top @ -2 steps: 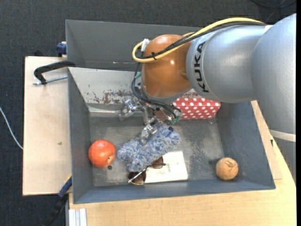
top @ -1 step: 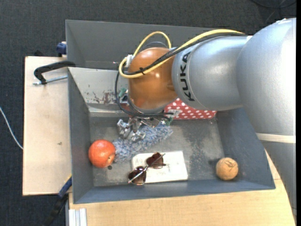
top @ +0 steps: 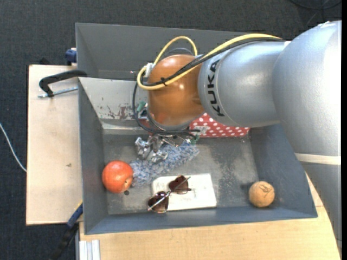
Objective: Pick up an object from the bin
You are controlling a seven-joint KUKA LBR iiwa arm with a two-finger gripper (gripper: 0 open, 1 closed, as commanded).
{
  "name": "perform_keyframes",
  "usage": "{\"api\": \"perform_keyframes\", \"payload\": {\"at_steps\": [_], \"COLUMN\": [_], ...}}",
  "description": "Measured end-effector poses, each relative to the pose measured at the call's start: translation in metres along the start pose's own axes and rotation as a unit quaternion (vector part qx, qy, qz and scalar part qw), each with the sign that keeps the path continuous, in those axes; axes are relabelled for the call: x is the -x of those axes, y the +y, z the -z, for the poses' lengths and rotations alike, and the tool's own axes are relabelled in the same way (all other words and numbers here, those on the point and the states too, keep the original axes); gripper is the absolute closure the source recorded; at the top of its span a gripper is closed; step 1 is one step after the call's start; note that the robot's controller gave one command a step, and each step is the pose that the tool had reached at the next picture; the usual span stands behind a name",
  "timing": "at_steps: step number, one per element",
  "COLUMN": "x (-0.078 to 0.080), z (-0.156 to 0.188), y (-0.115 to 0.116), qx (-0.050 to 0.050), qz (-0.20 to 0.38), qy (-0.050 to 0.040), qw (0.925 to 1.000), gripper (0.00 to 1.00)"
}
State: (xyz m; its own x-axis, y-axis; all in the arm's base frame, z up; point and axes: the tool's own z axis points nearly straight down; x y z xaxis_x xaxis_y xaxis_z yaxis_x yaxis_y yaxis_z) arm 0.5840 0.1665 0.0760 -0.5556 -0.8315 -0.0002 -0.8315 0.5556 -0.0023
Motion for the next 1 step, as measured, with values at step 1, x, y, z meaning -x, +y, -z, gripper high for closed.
{"api": "perform_keyframes", "payload": {"at_steps": [1], "x": [-0.0075], "z": [0.1926], "y": [0.0044], "qx": [0.001], "qz": [-0.024], "qy": [-0.0025], "qw": [0.9997], "gripper": [1.00]}}
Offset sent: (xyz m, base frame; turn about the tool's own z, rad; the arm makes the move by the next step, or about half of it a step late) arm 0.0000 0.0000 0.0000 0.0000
